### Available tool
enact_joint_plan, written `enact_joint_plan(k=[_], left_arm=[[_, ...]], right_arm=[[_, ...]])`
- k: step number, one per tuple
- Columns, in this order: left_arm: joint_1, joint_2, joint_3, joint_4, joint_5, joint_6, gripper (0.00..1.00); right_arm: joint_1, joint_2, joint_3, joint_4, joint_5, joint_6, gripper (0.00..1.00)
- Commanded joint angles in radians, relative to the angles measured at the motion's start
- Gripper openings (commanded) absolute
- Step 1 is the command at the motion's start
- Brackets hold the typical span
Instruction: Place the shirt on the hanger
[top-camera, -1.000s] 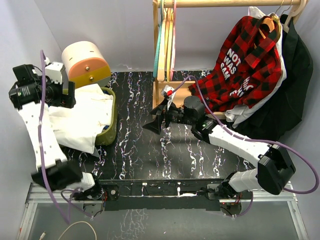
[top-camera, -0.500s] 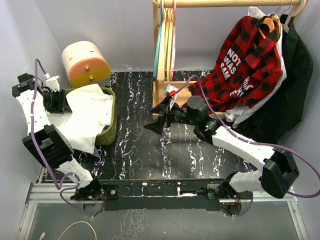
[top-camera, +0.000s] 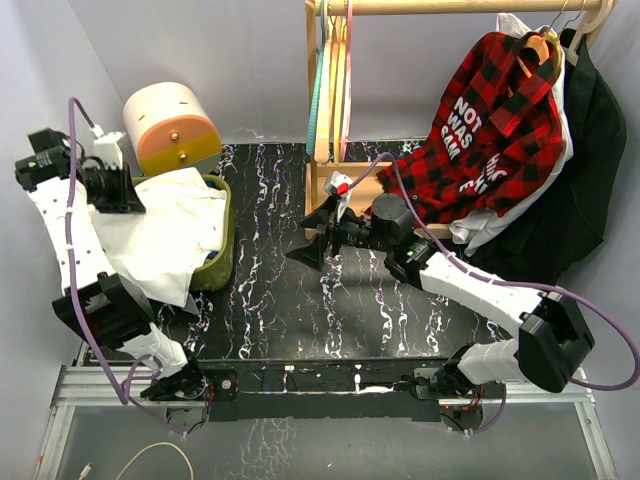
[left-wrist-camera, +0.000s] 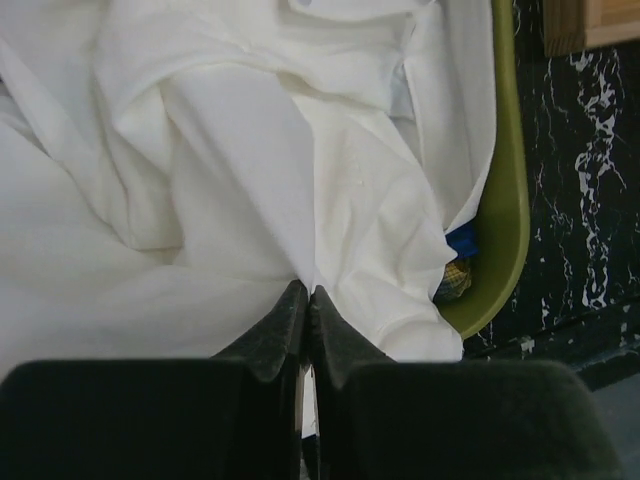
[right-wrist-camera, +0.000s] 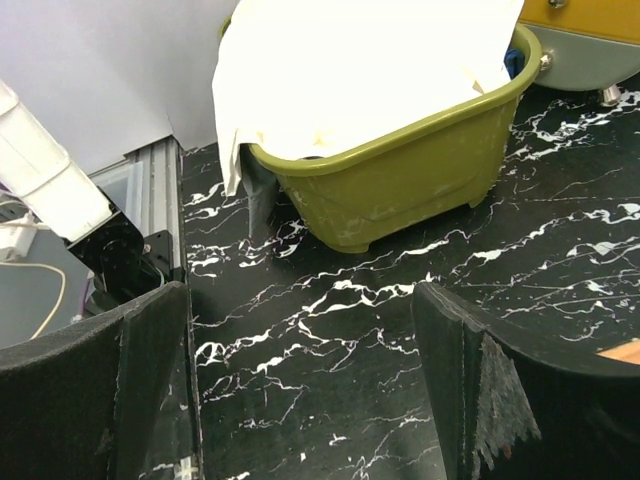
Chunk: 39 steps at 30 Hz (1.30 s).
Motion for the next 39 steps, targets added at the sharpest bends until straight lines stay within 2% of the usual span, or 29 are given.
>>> enact_joint_plan(k=[1, 4, 7, 9, 11, 13, 18, 22, 30, 32, 33, 36, 38, 39], left_arm=[[-0.006, -0.128, 0.231, -0.094, 0.065, -0.001, 0.00], [-0.006, -0.155, 0.344, -0.119, 0.078, 0.013, 0.00], [-0.008, -0.244, 0.298, -0.044, 0.074, -0.001, 0.00], [-0.006, -0.328, 0.240, 0.011, 0.081, 0.006, 0.00], [-0.006, -0.398, 0.194, 0.061, 0.095, 0.014, 0.00], [-0.006, -0.451, 0.174, 0.088, 0.113, 0.022, 0.00], [-0.007, -0.439, 0.226, 0.055, 0.143, 0.030, 0.00], [-0.008, -0.445, 0.229, 0.051, 0.178, 0.017, 0.00], [-0.017, -0.449, 0.219, 0.080, 0.178, -0.020, 0.00], [-0.019, -0.445, 0.226, 0.078, 0.192, -0.031, 0.00], [-0.019, -0.443, 0.231, 0.078, 0.201, -0.036, 0.00], [-0.020, -0.437, 0.266, 0.075, 0.225, -0.046, 0.00], [-0.022, -0.432, 0.301, 0.080, 0.228, -0.060, 0.00], [-0.022, -0.431, 0.325, 0.087, 0.224, -0.067, 0.00]], right_arm=[[0.031, 0.065, 0.090, 0.093, -0.003, 0.014, 0.98], [0.111, 0.139, 0.171, 0.062, 0.009, -0.078, 0.98], [0.197, 0.239, 0.259, 0.043, 0.094, -0.140, 0.98], [0.207, 0.281, 0.252, 0.183, 0.135, -0.099, 0.98], [0.207, 0.321, 0.227, 0.399, 0.158, -0.058, 0.98], [0.207, 0.378, 0.277, 0.478, 0.133, -0.040, 0.98], [0.209, 0.574, 0.530, 0.445, 0.008, 0.009, 0.99], [0.209, 0.704, 0.703, 0.416, -0.022, 0.047, 0.98], [0.214, 0.862, 0.898, 0.286, -0.121, 0.083, 0.96], [0.220, 0.866, 0.899, 0.272, -0.130, 0.078, 0.87], [0.223, 0.865, 0.895, 0.266, -0.118, 0.068, 0.78], [0.226, 0.856, 0.914, 0.215, -0.064, 0.028, 0.30], [0.226, 0.834, 0.941, 0.171, -0.024, -0.009, 0.11], [0.229, 0.815, 0.948, 0.160, 0.015, -0.031, 0.08]])
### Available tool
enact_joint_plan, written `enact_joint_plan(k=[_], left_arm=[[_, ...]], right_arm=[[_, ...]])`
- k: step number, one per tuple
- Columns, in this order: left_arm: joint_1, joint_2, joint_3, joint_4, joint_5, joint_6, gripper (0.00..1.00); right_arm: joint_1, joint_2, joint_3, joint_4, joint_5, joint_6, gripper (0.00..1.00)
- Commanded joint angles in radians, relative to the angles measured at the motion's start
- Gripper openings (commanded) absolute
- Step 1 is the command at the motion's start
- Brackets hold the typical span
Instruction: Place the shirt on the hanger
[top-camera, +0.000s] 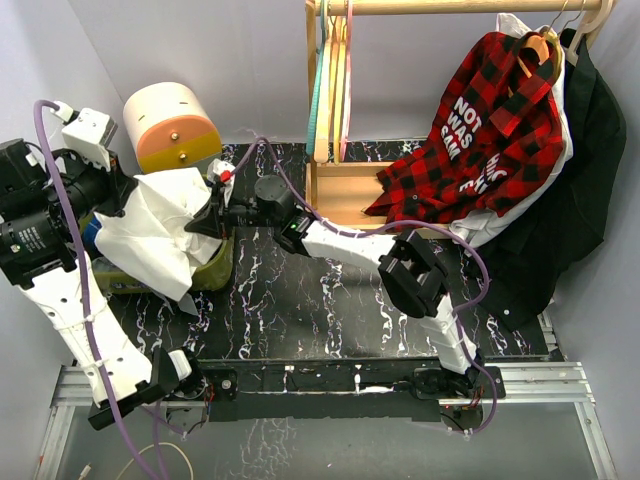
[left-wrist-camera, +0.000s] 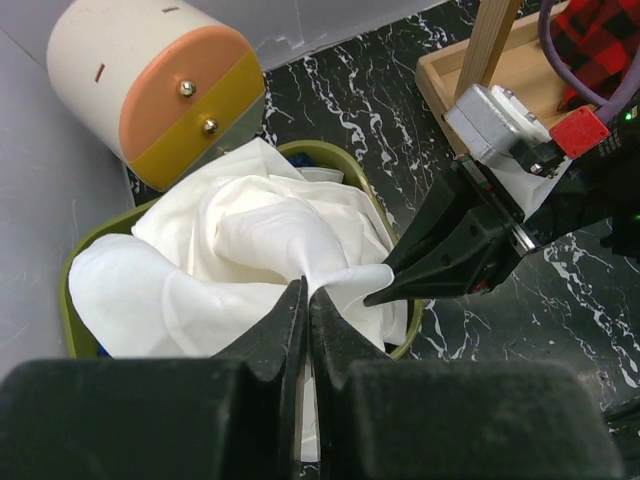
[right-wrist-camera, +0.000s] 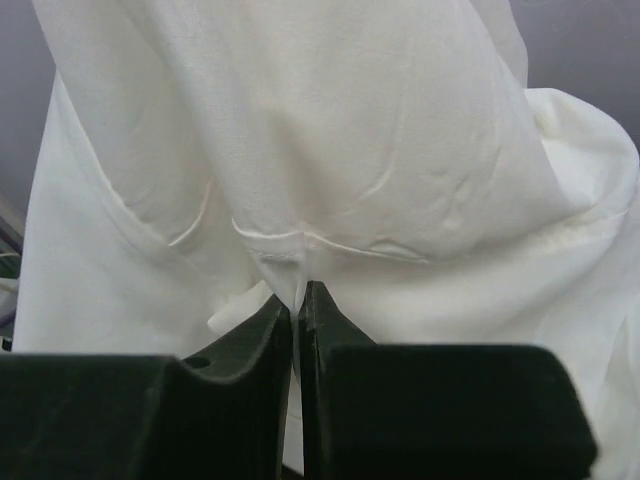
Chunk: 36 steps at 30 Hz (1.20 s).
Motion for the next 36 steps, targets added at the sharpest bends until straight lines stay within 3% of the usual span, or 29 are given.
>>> enact_joint_plan(k=[1, 11, 18, 23, 28, 32, 36], left_arm=[[-0.006, -0.007, 0.109, 0.045, 0.054, -0.046, 0.00], [-0.015, 0.032, 0.337, 0.144, 0.005, -0.117, 0.00], [-0.023, 0.026, 0.325, 0.256, 0.021, -0.170, 0.00], [-0.026, -0.001, 0.239, 0.473, 0.187, -0.337, 0.00], [-0.026, -0.021, 0.130, 0.767, 0.313, -0.618, 0.00], [-0.026, -0.046, 0.002, 1.156, 0.385, -0.924, 0.00], [-0.025, -0.039, -0.043, 1.445, 0.397, -1.162, 0.00]], right_arm=[[0.013, -0.077, 0.088, -0.049, 0.121, -0.100, 0.08], [0.063, -0.287, 0.283, -0.254, 0.412, -0.411, 0.08], [0.123, -0.408, 0.412, -0.436, 0.533, -0.602, 0.08], [0.141, -0.507, 0.440, -0.475, 0.572, -0.720, 0.08], [0.149, -0.581, 0.467, -0.517, 0.570, -0.779, 0.08], [0.153, -0.615, 0.487, -0.525, 0.566, -0.804, 0.08], [0.155, -0.597, 0.591, -0.546, 0.536, -0.828, 0.08]])
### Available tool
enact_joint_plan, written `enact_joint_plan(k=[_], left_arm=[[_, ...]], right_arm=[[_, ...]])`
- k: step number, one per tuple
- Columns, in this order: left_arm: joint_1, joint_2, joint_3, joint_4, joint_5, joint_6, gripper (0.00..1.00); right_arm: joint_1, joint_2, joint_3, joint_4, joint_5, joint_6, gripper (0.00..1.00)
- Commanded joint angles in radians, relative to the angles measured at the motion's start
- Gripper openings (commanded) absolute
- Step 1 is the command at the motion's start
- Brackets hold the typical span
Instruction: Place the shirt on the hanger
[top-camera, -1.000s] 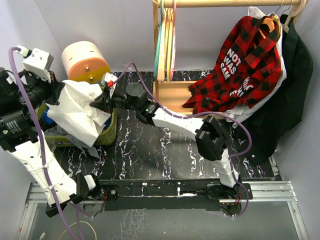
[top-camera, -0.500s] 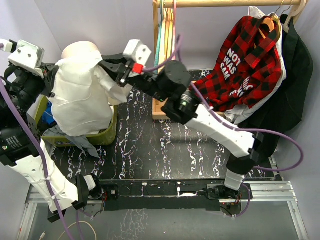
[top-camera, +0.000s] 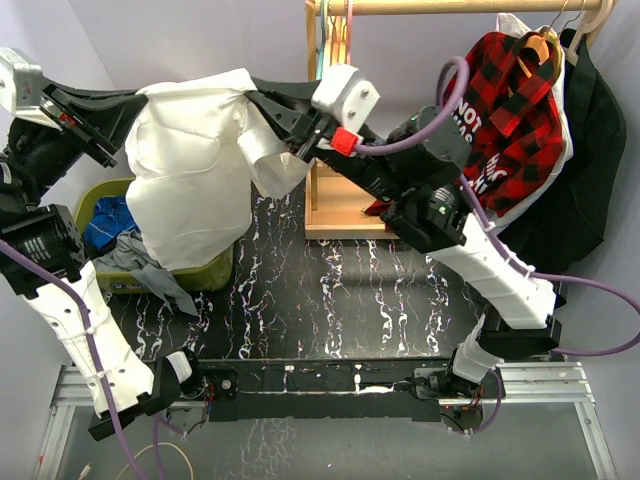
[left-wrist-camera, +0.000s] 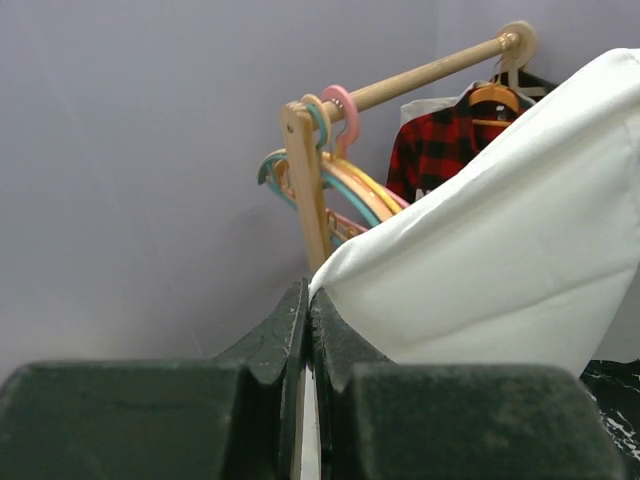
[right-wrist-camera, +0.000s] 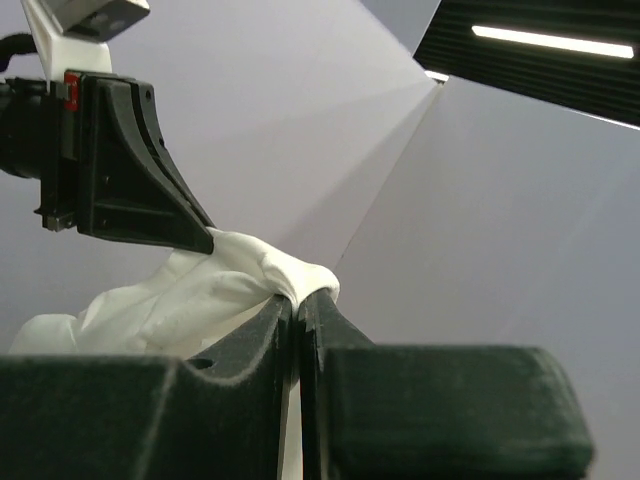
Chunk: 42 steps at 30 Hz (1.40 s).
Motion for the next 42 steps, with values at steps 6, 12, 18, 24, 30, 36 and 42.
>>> enact_joint_plan(k=[6, 12, 18, 24, 30, 36, 42], left_arm=[[0.017, 0.022, -0.006, 0.582, 0.023, -0.442, 0.00], [0.024, 0.033, 0.048, 0.625, 0.032, -0.442, 0.00], [0.024, 0.049, 0.068, 0.720, 0.053, -0.546, 0.00], [0.027, 0.071, 0.055, 0.778, 0.040, -0.612, 0.00], [0.034, 0.071, -0.094, 0.719, 0.035, -0.595, 0.00], [-0.055, 0.063, -0.334, 0.118, 0.014, -0.065, 0.00], [-0.174, 0.083, -0.535, -0.280, -0.214, 0.344, 0.00]], right_arm=[[0.008, -0.029, 0.194, 0.124, -0.073, -0.138, 0.08], [0.008, -0.067, 0.144, 0.194, -0.106, -0.162, 0.08], [0.008, -0.160, 0.067, 0.160, -0.146, -0.142, 0.08], [0.008, -0.216, 0.078, 0.090, -0.124, -0.183, 0.08], [0.008, -0.254, -0.040, 0.013, -0.031, -0.207, 0.08], [0.003, -0.258, -0.379, -0.045, 0.022, -0.073, 0.08], [-0.117, -0.164, -0.647, -0.006, -0.055, 0.224, 0.08]])
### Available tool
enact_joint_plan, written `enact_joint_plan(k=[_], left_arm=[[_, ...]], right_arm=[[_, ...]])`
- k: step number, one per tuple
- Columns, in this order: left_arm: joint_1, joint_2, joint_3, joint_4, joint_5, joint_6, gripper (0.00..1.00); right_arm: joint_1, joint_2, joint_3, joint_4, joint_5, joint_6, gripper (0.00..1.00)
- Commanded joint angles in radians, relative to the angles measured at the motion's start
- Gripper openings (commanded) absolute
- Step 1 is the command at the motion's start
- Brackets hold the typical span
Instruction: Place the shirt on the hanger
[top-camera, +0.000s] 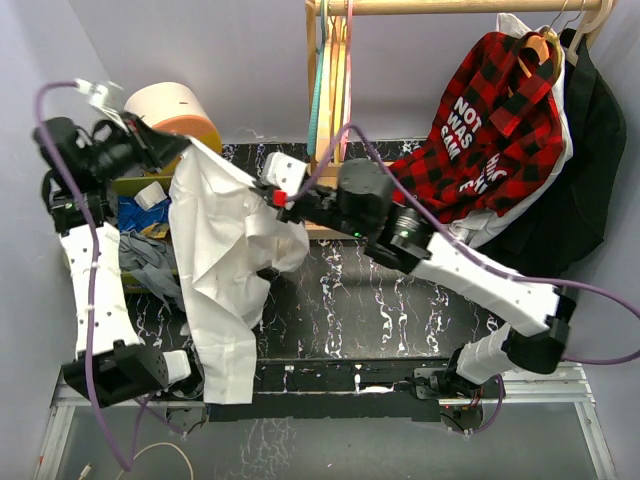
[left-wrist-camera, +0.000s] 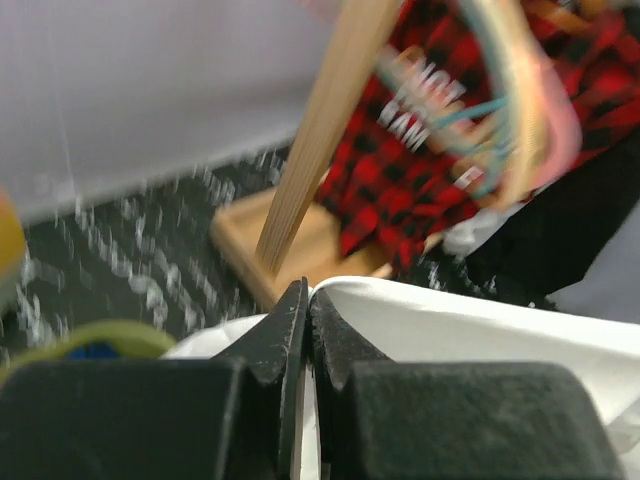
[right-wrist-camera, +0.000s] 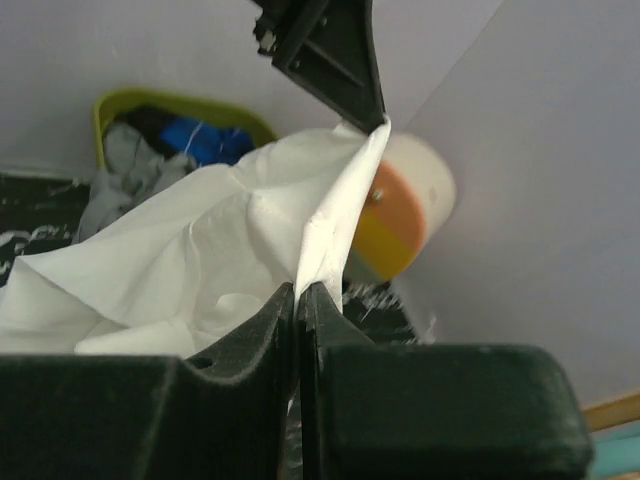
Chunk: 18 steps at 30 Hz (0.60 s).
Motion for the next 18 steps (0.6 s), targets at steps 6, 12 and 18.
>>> enact_joint_plan(k=[6, 12, 18], left_arm=[[-0.064, 0.115, -0.188, -0.384, -0.480, 0.474, 0.00], [-0.097, 0.264, -0.064, -0.558, -0.572, 0.495, 0.37], [-0.136, 0.268, 0.194, -0.835, -0.820, 0.637, 0.97]], right_arm=[[-0.157, 0.096, -0.254, 0.195, -0.122, 0.408, 0.08], [-0.231, 0.225, -0.253, 0.293, -0.164, 0.626, 0.08], [-0.271, 0.367, -0.168, 0.324, -0.105, 0.800, 0.08]])
